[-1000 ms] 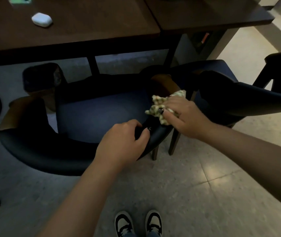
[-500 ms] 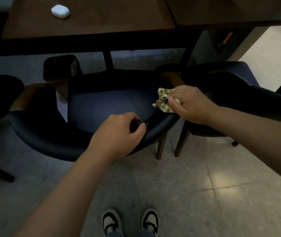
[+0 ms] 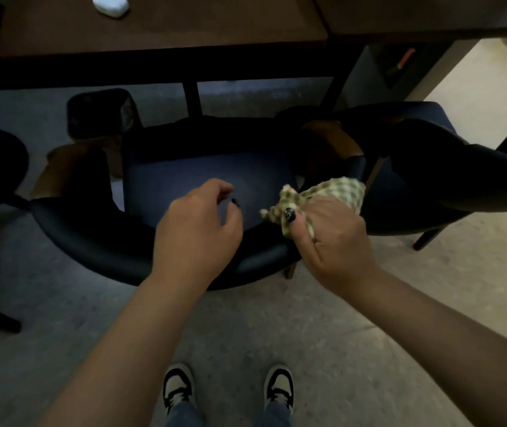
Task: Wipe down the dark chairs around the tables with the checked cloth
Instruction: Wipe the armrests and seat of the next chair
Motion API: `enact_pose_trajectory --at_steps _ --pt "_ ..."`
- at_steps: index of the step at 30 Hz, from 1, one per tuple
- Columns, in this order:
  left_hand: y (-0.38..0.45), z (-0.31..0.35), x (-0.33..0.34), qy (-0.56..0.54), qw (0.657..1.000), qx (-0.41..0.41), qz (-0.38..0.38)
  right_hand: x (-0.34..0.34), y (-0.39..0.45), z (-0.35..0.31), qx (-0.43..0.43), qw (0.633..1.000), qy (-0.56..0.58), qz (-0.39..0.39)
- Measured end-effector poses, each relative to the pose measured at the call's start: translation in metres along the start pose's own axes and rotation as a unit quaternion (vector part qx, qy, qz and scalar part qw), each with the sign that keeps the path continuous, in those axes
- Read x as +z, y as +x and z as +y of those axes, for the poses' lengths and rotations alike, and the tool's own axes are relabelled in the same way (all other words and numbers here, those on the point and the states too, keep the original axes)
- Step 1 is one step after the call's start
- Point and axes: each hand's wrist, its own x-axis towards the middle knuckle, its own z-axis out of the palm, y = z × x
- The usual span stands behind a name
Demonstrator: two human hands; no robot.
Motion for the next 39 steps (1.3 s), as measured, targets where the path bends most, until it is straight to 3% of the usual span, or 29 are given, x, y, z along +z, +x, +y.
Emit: enact_pose_trajectory --at_steps 7,11,14,20,23,30,34,39 --pt "0.012 -0.099 -0.065 0.137 0.99 0.02 0.018 0.033 -0.012 -0.089 0.052 0.995 -0.082 0.011" --pt "0.025 -0.135 -0.087 0.085 0.996 -0.039 0.012 0.056 -0.009 -0.134 0.063 0.992 -0.105 0.004" --pt "0.033 -0.155 -0.093 -0.064 0.991 -0.12 0.009 0.081 -0.004 -0.169 0.081 0.99 -0.112 -0.003" --pt "0.036 -0.186 -0.101 -0.334 0.923 -0.191 -0.007 0.143 0.033 -0.221 0.114 0.985 -0.13 -0.031" --pt "0.04 -0.196 -0.108 -0.471 0.847 -0.247 -0.008 0.167 0.059 -0.233 0.123 0.982 -0.132 -0.063" --pt "0.053 -0.225 -0.108 -0.59 0.752 -0.293 -0.023 0.198 0.109 -0.246 0.155 0.976 -0.118 -0.093" --pt "0.053 -0.223 -0.104 -0.604 0.733 -0.308 -0.043 0.227 0.15 -0.251 0.183 0.949 -0.074 -0.245" --pt "0.059 -0.231 -0.104 -0.594 0.735 -0.326 -0.036 0.276 0.2 -0.218 0.289 0.903 -0.047 -0.313"
